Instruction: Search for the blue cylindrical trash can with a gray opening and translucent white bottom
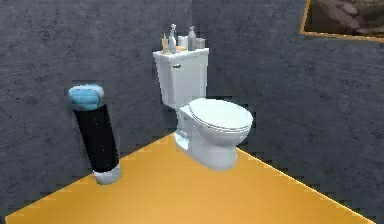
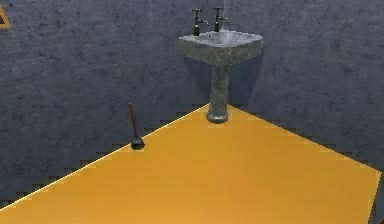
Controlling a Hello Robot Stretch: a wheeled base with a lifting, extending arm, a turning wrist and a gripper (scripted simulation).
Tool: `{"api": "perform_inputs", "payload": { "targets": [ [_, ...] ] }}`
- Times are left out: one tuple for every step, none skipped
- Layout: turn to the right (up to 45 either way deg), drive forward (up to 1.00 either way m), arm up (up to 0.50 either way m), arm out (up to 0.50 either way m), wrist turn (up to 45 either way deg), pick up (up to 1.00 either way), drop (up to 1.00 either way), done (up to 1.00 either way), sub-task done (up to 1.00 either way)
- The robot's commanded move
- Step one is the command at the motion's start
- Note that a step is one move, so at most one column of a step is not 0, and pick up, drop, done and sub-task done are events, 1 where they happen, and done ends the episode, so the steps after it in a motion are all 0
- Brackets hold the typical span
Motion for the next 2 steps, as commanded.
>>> {"api": "perform_inputs", "payload": {
  "targets": [
    [-15.0, 0.0, 0.0, 0.0, 0.0, 0.0, 0.0, 0.0, 0.0],
    [0.0, 0.65, 0.0, 0.0, 0.0, 0.0, 0.0, 0.0, 0.0]
  ]
}}
